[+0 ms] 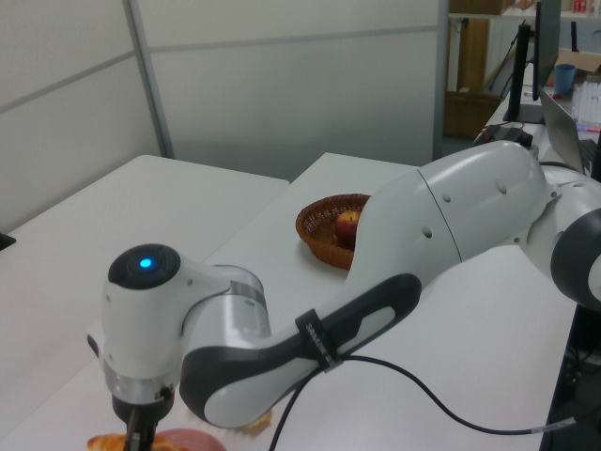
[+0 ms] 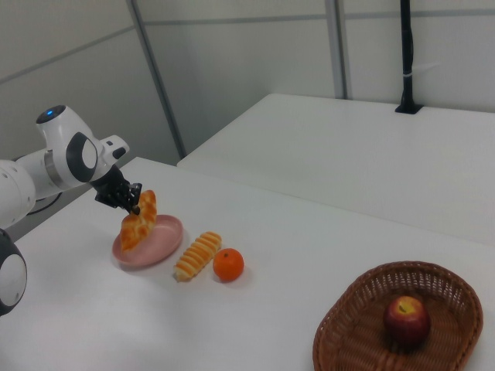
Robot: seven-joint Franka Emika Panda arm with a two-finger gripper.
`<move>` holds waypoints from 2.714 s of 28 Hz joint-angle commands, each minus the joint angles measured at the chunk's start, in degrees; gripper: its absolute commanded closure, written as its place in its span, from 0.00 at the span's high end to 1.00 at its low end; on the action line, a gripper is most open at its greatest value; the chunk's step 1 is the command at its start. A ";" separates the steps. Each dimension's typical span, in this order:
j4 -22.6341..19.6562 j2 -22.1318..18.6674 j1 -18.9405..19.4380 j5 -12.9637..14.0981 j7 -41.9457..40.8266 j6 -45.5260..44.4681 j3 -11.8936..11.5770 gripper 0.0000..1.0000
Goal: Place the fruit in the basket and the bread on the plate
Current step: 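Carry the croissant to the pink plate and release it, then move the gripper to the mandarin orange and grasp it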
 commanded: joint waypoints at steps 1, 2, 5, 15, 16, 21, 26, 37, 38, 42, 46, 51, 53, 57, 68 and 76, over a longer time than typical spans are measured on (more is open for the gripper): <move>-2.75 -0.33 1.37 -2.23 0.37 1.58 -0.62 0.29; -3.27 -0.33 1.63 -2.49 0.46 1.58 -0.62 0.75; -3.63 -0.33 2.25 -3.19 0.37 1.41 -0.62 1.00; -3.02 -2.96 0.93 -1.97 2.22 1.06 -1.06 1.00; -2.76 -3.40 0.23 -1.79 2.22 0.97 -1.06 1.00; -2.75 -5.60 -3.99 -0.82 2.22 0.27 -1.23 1.00; -2.93 -5.87 -8.38 -1.61 1.78 -7.45 -1.32 1.00; -5.03 -4.55 -11.73 -2.14 -3.93 -14.50 -6.41 1.00; -5.82 -4.46 -12.16 -2.14 -4.54 -14.50 -6.59 1.00; -6.00 -3.76 -13.04 -2.14 -5.51 -14.50 -6.59 1.00; -6.00 -2.79 -13.31 -2.14 -5.78 -14.32 -6.59 1.00; -6.00 -2.18 -13.57 -2.23 -6.48 -14.24 -6.59 1.00; -6.27 -1.30 -13.66 -2.40 -6.48 -14.24 -6.60 1.00; -6.62 -0.86 -14.10 -3.11 -6.48 -14.06 -6.60 1.00; -6.71 -0.33 -15.15 -3.64 -6.66 -13.80 -6.59 0.07; -6.44 -1.38 -16.38 -3.20 -5.95 -13.80 -6.68 0.00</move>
